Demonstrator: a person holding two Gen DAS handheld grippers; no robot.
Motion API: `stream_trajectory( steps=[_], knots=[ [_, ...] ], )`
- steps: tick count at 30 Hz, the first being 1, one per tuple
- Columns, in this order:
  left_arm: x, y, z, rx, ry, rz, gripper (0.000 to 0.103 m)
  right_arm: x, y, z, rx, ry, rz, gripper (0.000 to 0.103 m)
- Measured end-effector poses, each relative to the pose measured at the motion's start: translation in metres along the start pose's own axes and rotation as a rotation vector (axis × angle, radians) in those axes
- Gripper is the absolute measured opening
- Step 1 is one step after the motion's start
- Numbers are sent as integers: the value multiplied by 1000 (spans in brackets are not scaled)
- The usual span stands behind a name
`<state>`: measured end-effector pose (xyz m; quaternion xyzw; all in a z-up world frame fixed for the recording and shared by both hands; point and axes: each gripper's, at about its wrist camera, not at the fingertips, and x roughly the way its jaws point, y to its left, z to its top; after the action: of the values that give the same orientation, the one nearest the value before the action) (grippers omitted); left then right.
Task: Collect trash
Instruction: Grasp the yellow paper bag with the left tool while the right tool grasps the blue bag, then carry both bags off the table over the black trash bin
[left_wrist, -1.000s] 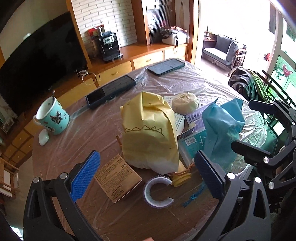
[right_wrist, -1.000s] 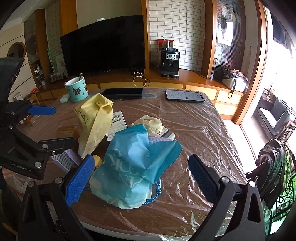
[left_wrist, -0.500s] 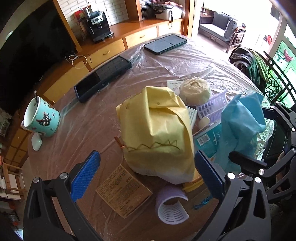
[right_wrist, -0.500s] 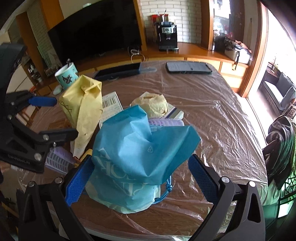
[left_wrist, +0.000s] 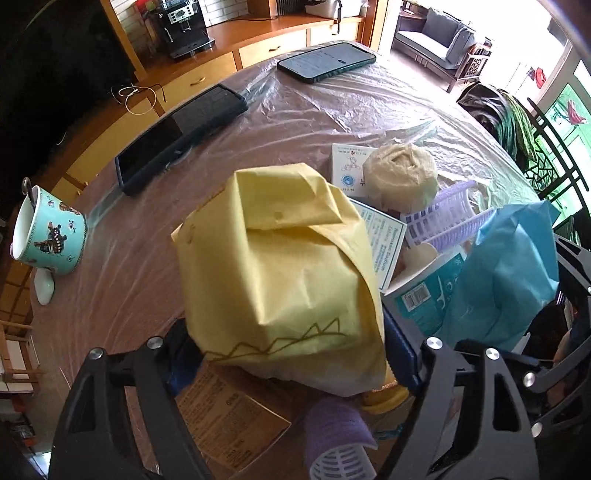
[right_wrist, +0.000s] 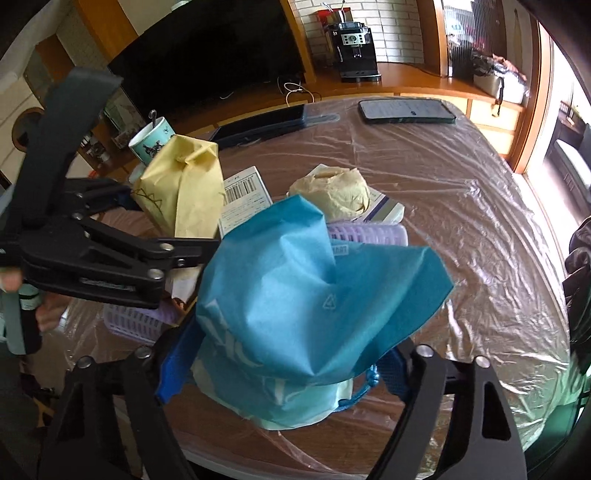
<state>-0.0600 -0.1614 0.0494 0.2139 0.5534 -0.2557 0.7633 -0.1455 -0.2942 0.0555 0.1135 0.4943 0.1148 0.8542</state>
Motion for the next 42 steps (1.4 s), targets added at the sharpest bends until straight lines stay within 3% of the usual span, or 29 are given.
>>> stream_trajectory(
  steps=[5,8,25,35,42],
  knots=[
    [-10,0,-2,0,-40,-4,74,-6,-7,-2,19,-21,27,69],
    [-16,1,-1,0,-61,-1,73,-11,-11,-2,38,-30,60,68],
    [-63,7,-4,-85,-231,-8,72,-37,-19,20,9,-121,5,67],
    [-109,4,-32,-141,-374,-3,72,-56,-16,26,-32,-170,-12,67],
    [-139,-6,-73,-167,-468,-2,72,-86,-4,16,-95,-226,9,67]
  ],
)
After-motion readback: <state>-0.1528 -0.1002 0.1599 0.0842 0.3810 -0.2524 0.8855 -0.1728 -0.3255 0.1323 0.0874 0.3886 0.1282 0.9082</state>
